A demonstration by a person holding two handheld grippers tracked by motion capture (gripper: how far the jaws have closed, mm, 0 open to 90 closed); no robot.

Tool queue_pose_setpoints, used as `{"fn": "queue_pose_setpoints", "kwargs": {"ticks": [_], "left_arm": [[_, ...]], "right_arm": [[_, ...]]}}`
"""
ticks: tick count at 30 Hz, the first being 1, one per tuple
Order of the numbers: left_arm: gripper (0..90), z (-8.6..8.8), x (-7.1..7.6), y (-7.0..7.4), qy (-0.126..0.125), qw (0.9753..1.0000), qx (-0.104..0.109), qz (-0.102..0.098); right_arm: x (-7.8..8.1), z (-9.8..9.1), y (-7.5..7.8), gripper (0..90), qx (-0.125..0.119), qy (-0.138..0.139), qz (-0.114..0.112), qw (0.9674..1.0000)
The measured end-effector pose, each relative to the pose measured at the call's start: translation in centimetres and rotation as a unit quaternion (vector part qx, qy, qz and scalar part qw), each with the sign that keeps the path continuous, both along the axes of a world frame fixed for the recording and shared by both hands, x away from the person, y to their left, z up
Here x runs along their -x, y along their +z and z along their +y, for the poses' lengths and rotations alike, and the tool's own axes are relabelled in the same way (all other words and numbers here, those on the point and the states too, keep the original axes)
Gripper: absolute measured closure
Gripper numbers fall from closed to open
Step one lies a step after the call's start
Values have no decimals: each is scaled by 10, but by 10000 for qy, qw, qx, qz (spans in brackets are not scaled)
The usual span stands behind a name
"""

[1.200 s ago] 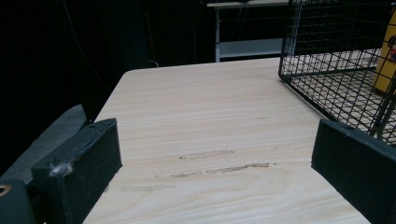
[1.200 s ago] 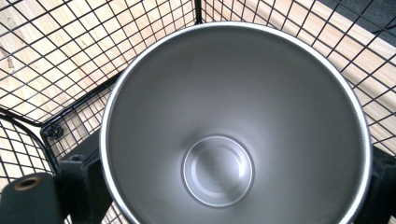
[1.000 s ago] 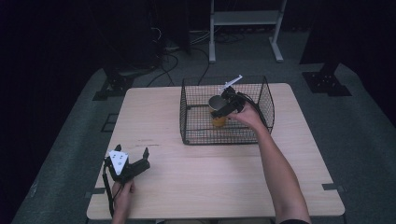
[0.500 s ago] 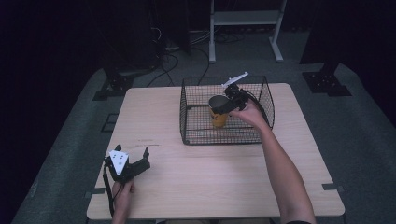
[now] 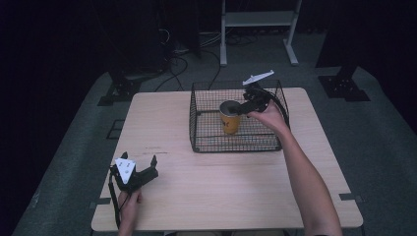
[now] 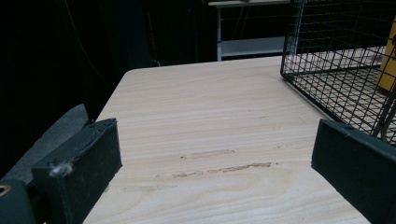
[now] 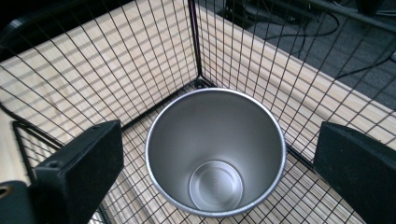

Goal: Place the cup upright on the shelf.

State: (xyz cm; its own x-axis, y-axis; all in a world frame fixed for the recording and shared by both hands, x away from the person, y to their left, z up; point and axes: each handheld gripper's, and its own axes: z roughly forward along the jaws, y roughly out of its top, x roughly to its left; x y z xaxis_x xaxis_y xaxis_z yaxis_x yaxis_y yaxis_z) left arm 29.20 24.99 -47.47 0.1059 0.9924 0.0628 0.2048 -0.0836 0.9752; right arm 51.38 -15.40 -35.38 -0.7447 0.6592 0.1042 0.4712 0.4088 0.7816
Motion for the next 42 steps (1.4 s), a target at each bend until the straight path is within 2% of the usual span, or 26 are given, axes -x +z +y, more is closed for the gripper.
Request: {"fn": "queue_pose_setpoints", "kwargs": {"ticks": [12,15,17,20,24,31,35,42], "left_arm": [[8,0,1,0,-35,10000,-17,-14],[8,-1,1,0,-41,10000,-24,-14],[8,0,1,0,-39,10000,-14,-16],[8,-1,1,0,-38,10000,-18,-17],[8,-1,1,0,-48,10000,-51,-6],[8,-1,1,0,-57,10000,-66,-8],[8,-1,1,0,-65,9999,-76,-9],[8,-1,1,0,-55,10000,-58,-9]], "right_arm": [[18,-25,12,13,-129,-78,-64,9999],[25,-30,15,14,-252,-53,-74,9996],[30,-32,17,14,-139,-79,-146,9998],[34,-36,18,14,-105,-83,-123,9998],[39,-43,18,14,-78,-13,-38,10000],[53,-51,20,14,-224,82,-83,9997],[61,-53,19,14,-212,194,-22,9996],[73,-58,16,14,-210,294,-50,9993]]}}
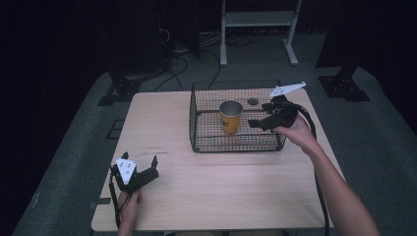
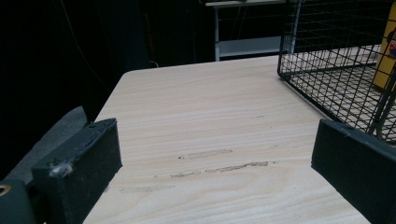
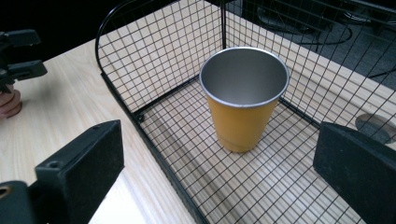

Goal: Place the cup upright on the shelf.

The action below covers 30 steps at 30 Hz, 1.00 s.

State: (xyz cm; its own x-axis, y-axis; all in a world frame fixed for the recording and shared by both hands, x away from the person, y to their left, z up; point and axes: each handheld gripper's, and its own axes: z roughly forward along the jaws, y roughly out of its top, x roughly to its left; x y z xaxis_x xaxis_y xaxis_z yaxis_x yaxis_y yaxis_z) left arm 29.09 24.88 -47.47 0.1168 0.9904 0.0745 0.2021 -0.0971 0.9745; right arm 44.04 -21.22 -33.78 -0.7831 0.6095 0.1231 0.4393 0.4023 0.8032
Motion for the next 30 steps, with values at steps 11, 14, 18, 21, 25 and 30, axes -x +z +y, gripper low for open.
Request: {"fn": "queue_pose_setpoints", "kwargs": {"ticks": [11,14,18,21,25,30], "left_arm": [[8,0,0,0,0,10000,-7,-3],[8,0,0,0,2,10000,-5,-1],[8,0,0,0,3,10000,-7,-1],[8,0,0,0,0,10000,-8,-4],[8,0,0,0,1,10000,-15,-3],[8,0,0,0,4,10000,-23,-4]], "right_arm": [[24,-16,-6,14,-208,66,-14,9998],[30,-20,-9,14,-225,85,-22,9997],[39,-25,-16,14,-275,97,-50,9996],[46,-28,-23,14,-329,131,-25,9994],[53,-31,-31,14,-390,155,33,9991],[61,-32,-35,14,-460,231,56,9987]]}}
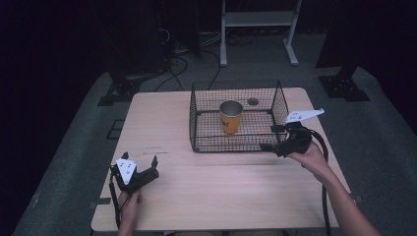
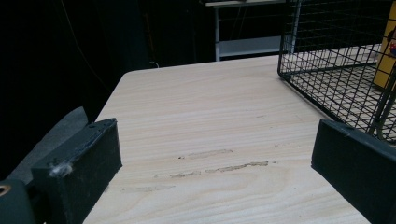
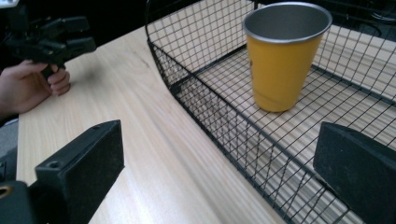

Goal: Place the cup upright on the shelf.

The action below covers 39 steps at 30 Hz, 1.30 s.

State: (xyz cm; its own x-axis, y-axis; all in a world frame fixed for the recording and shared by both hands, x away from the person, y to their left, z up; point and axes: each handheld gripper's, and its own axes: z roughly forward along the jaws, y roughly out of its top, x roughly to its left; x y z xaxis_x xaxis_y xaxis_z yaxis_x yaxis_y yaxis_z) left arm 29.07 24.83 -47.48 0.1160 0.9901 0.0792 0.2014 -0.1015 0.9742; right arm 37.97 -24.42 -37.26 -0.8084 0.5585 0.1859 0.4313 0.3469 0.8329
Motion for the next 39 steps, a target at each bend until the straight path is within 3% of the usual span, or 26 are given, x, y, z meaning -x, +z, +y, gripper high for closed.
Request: {"fn": "queue_pose_setpoints", "kwargs": {"ticks": [11,19,23,26,27,34,39], "left_arm": [[8,-1,0,0,-4,10000,-23,-2],[8,-1,0,0,-8,10000,-31,0],[8,-1,0,0,-7,10000,-32,-2],[8,-1,0,0,-7,10000,-32,-2],[8,-1,0,0,-5,10000,-35,-1],[8,-1,0,0,-5,10000,-36,-4],[8,-1,0,0,-5,10000,-36,-4]], "right_arm": [[19,-5,-19,14,166,0,-52,9998],[31,-11,-31,14,139,-51,-34,9999],[37,-15,-36,14,8,-100,-42,9999],[41,-16,-38,14,46,-140,-68,9999],[43,-20,-42,14,-125,-181,-46,9997],[51,-29,-48,14,-342,-316,-47,9989],[57,-35,-52,14,-381,-410,-70,9984]]}}
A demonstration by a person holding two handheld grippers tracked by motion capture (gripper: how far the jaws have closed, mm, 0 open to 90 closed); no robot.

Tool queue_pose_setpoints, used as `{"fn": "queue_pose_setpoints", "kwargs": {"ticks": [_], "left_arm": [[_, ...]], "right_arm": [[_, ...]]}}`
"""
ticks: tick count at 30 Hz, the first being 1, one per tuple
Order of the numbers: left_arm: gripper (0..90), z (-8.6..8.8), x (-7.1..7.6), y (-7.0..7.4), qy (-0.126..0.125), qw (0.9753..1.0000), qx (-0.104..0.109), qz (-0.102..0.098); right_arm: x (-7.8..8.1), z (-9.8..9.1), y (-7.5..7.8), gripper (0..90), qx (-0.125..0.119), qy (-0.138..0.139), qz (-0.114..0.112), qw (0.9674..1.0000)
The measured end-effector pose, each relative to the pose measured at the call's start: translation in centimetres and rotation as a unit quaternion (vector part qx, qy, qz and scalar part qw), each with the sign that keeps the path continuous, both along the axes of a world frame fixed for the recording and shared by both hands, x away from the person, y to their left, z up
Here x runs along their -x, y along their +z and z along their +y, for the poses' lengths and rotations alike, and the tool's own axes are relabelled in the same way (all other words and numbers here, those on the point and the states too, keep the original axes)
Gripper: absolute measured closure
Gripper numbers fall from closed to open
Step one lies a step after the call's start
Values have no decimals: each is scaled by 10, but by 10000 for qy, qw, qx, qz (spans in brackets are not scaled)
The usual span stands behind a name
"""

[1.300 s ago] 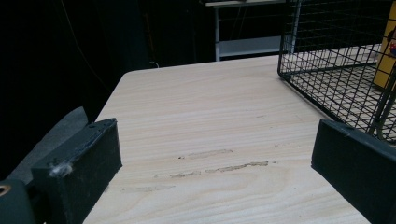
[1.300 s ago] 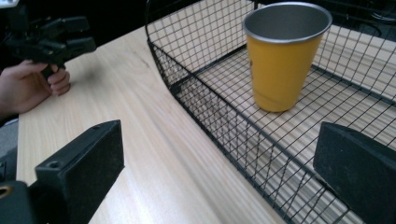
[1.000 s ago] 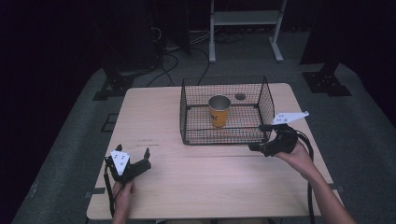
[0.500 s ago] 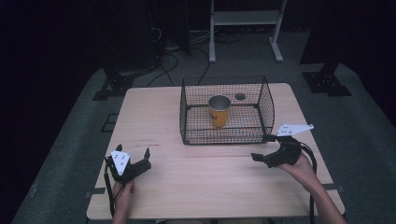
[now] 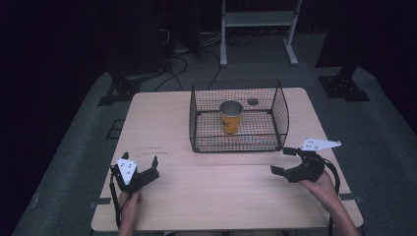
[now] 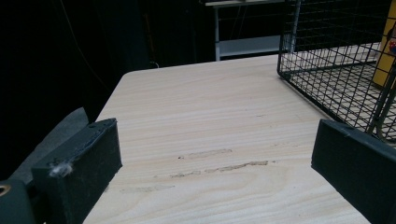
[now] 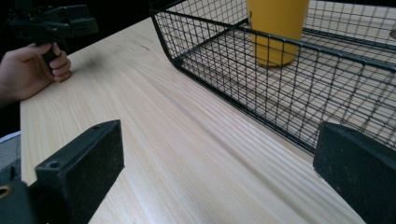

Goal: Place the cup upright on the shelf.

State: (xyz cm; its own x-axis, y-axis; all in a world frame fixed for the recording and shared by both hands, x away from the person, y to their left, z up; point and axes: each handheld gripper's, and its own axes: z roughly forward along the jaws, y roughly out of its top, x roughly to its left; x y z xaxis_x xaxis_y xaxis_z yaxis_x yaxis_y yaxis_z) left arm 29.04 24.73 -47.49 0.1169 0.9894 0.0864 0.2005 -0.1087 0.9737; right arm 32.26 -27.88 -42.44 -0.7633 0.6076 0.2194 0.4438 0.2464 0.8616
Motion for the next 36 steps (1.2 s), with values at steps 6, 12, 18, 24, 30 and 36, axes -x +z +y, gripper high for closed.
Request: {"fn": "queue_pose_setpoints", "kwargs": {"ticks": [6,12,18,24,30,36], "left_arm": [[8,-1,0,0,-7,10000,-22,-15],[8,-1,0,0,-8,10000,-23,-17],[8,-1,0,0,-8,10000,-25,-19],[8,-1,0,0,-8,10000,-24,-28],[8,-1,0,0,3,10000,-30,-23],[8,-1,0,0,3,10000,-50,-7]], "right_arm": [[6,-9,-14,14,-3,-147,161,9998],[14,-17,-24,14,20,-261,221,9994],[19,-20,-28,14,38,-331,216,9992],[25,-19,-31,14,-48,-365,222,9991],[43,-18,-41,14,-382,-692,137,9968],[54,-13,-47,14,-275,-723,41,9970]]}}
